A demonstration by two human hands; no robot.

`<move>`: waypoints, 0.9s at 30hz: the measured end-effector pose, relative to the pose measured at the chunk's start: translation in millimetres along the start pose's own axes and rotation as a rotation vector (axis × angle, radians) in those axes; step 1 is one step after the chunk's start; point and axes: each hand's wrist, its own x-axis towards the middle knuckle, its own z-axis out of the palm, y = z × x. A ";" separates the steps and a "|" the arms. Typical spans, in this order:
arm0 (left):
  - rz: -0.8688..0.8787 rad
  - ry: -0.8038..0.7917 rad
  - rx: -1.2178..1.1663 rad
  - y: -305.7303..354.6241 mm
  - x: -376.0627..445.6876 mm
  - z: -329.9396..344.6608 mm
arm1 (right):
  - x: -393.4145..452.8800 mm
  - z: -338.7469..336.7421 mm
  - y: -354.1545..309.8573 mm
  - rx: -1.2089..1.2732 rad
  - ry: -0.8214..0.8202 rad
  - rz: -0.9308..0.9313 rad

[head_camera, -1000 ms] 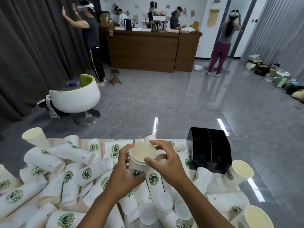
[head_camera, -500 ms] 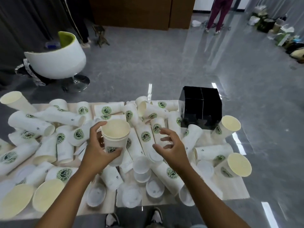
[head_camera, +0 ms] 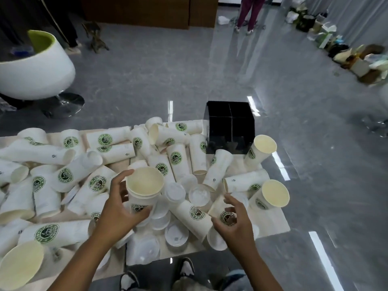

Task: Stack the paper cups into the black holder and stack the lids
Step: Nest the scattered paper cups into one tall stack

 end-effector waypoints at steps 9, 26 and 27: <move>-0.011 -0.116 0.063 -7.4 -7.2 18.5 | -39.6 21.1 38.0 -0.071 -0.061 0.059; -0.035 -0.195 0.138 -11.9 -9.3 18.0 | -36.5 56.4 60.9 -0.384 -0.124 -0.052; -0.037 -0.192 0.139 -11.8 -9.3 17.4 | -36.8 55.7 60.2 -0.374 -0.111 -0.060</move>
